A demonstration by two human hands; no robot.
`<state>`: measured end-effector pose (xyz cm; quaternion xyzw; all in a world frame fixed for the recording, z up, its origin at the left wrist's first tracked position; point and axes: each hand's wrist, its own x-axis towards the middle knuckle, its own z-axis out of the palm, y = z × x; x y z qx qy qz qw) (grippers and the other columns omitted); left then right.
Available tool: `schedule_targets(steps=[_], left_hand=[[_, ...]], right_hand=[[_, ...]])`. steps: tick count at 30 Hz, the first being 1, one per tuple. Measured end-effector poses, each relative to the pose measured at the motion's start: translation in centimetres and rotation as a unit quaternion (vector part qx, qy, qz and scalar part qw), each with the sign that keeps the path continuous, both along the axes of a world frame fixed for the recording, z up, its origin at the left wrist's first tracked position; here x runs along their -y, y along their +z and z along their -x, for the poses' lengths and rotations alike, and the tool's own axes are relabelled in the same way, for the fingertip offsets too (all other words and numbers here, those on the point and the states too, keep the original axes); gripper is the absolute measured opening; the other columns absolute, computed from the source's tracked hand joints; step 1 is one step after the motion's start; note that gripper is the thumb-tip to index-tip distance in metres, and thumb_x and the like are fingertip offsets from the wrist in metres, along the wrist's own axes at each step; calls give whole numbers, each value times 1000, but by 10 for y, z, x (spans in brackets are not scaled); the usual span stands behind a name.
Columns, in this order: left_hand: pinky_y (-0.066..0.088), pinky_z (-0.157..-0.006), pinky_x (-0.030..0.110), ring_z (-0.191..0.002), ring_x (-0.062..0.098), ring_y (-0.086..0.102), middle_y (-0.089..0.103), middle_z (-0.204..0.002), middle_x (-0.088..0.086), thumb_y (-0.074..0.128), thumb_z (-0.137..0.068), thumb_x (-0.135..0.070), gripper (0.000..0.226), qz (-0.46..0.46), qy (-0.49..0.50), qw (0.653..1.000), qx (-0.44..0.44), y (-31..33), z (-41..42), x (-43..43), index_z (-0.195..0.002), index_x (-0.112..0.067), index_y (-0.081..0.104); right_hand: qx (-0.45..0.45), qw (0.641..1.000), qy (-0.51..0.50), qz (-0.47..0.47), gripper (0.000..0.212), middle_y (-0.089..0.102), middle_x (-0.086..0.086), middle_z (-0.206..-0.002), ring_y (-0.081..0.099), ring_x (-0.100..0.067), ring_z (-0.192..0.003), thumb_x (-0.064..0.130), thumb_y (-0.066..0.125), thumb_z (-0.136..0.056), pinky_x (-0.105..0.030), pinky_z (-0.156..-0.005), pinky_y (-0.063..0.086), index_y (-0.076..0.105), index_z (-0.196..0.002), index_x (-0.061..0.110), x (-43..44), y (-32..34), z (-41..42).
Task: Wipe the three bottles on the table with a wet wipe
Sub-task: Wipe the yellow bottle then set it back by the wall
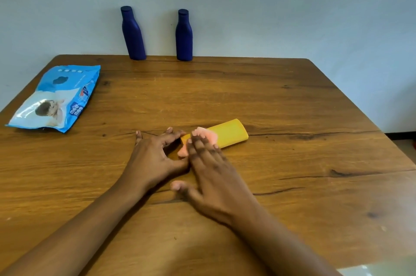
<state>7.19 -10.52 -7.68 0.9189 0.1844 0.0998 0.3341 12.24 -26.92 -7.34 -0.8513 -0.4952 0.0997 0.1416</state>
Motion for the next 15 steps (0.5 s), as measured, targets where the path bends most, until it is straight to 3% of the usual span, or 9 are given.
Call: schedule_targets(steps=[4,7,10,13,15], left_hand=[[-12,-114,43,-135,1,33,46,-144,0,78,-65,-52,76,-36,10,999,-4,0,-1,2,-133,-33,49],[-12,-114,42,-135,-1,30,44,-145,-3,64,-56,-71,88,-26,-3,1000,-16,0,-2,1,-134,-35,46],[-11,-115,43,-132,-7,29,46,-144,-4,49,-51,-74,91,-20,-3,1000,-23,-1,-1,0,-134,-36,47],[-11,-114,42,-133,-3,31,43,-146,-2,70,-63,-63,80,-35,3,999,-18,-1,-2,1,-135,-36,46],[-10,-115,43,-135,-1,31,42,-147,-1,73,-67,-57,77,-47,3,999,-16,-2,-3,2,-136,-35,45]], right_hand=[[22,991,-129,7,90,-12,-3,-157,-13,-11,-142,73,5,-82,-36,-118,0,-5,-150,15,24,-3,-51],[10,996,-84,-4,93,-11,-5,-157,-13,-14,-143,75,7,-83,-35,-117,-2,-4,-150,12,5,-4,-30],[-13,1000,6,-11,89,-14,0,-156,-18,-9,-141,74,10,-83,-29,-115,-7,-6,-150,17,-2,0,-3],[5,998,-54,-12,85,-14,2,-156,-17,-7,-140,72,6,-83,-28,-115,-7,-7,-149,19,17,-5,-34],[20,992,-124,-14,88,-16,-1,-156,-18,-10,-141,72,2,-82,-31,-116,-5,-9,-149,17,24,-9,-50]])
